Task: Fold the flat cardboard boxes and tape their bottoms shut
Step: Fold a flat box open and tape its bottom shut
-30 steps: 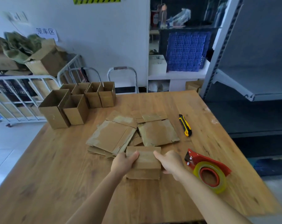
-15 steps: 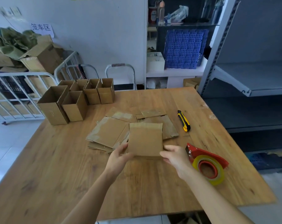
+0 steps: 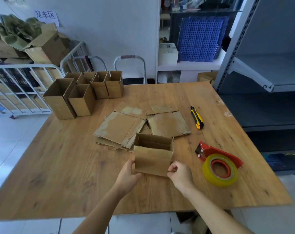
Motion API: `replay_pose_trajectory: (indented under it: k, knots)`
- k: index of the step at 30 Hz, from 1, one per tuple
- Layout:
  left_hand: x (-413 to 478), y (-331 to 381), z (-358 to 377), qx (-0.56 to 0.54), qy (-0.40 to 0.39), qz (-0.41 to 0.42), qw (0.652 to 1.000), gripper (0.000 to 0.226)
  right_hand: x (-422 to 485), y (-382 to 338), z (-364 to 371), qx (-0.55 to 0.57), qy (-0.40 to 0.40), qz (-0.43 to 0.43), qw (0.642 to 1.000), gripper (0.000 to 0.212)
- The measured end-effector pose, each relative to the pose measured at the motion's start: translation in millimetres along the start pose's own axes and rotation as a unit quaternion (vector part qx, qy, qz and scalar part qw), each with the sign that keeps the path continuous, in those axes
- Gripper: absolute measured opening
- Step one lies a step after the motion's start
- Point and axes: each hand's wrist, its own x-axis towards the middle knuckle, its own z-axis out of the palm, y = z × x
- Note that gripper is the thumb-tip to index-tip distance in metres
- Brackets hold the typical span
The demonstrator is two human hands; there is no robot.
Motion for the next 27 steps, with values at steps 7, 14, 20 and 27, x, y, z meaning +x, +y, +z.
replay_pose_trajectory:
  k: [7, 14, 20, 27]
  knots:
    - [0.9, -12.2, 0.6, 0.089, -0.002, 0.003, 0.996, 0.072, -4.8, 9.1, -1.7, -0.013, -0.029, -0.016, 0.999, 0.019]
    - [1.1, 11.2, -8.8, 0.165, 0.059, 0.052, 0.983, 0.065, 12.1, -15.0, -37.7, -0.031, 0.073, -0.102, 0.992, 0.035]
    - [2.3, 45.0, -15.0, 0.102, 0.096, -0.013, 0.990, 0.038, 24.3, -53.1, -58.2, -0.020, 0.001, -0.119, 0.993, 0.028]
    - [2.8, 64.9, -5.4, 0.012, 0.125, 0.007, 0.992, 0.041, 11.1, -51.8, -48.6, -0.142, -0.047, -0.109, 0.983, 0.027]
